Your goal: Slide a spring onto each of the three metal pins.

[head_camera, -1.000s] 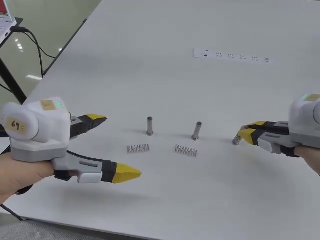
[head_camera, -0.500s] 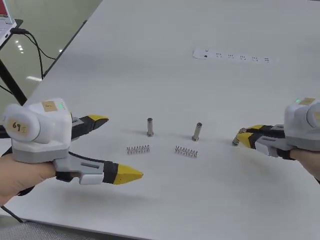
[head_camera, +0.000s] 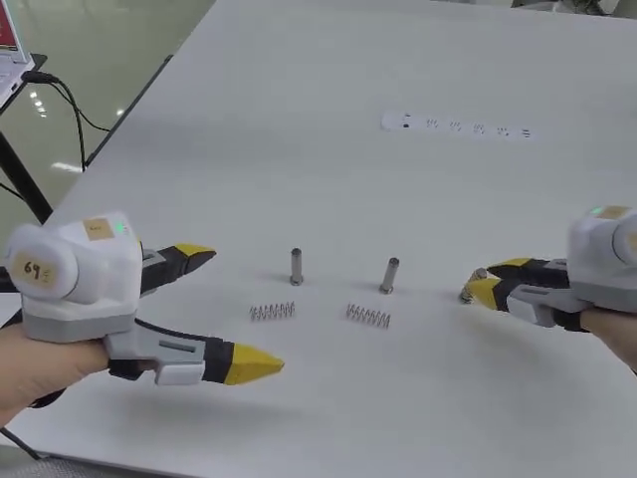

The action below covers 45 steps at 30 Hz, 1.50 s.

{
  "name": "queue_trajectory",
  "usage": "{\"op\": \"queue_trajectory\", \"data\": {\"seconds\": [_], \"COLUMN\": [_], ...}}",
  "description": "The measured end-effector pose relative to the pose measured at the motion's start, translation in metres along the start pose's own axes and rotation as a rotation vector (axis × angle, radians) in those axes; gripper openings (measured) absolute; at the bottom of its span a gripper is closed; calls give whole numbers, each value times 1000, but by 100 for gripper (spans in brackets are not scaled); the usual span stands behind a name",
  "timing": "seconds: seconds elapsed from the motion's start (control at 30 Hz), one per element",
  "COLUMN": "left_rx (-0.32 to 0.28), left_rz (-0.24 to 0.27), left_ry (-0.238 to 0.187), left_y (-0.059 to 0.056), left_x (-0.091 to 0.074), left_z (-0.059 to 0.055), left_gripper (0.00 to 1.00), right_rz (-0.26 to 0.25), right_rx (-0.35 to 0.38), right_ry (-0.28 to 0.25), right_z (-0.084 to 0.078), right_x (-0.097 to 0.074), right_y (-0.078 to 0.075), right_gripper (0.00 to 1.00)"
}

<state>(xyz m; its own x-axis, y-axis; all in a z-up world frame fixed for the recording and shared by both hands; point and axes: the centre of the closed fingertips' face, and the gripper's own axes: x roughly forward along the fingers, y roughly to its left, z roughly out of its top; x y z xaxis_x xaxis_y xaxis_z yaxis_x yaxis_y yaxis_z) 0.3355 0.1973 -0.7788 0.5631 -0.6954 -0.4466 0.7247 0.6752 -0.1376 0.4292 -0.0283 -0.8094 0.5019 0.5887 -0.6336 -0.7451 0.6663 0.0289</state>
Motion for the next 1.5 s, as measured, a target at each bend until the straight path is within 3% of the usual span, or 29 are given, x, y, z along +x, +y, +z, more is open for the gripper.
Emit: {"op": "queue_trajectory", "data": {"seconds": [0.23,0.57,0.73,1.03,1.23,1.43,1.5], "left_rx": [4,0,3,4,3,4,7], "left_rz": [-6,0,-3,0,-8,-11,-12], "left_ry": [18,6,11,9,10,10,10], "left_y": [-2,-1,-2,-1,-3,-3,-4], "left_x": [1,-1,0,-2,-1,0,0], "left_z": [-5,-1,-3,-3,-3,-3,-3], "left_gripper": [98,98,98,98,98,98,98], "right_rz": [33,66,122,196,243,274,284], "right_rx": [13,20,43,-58,-237,-364,-376], "right_ry": [-16,-28,-14,16,112,204,226], "right_z": [3,4,7,18,17,13,13], "right_x": [-13,-25,-26,-25,-19,-7,-2], "right_y": [9,22,37,65,83,96,99], "right_gripper": [21,25,28,29,23,22,21]}}
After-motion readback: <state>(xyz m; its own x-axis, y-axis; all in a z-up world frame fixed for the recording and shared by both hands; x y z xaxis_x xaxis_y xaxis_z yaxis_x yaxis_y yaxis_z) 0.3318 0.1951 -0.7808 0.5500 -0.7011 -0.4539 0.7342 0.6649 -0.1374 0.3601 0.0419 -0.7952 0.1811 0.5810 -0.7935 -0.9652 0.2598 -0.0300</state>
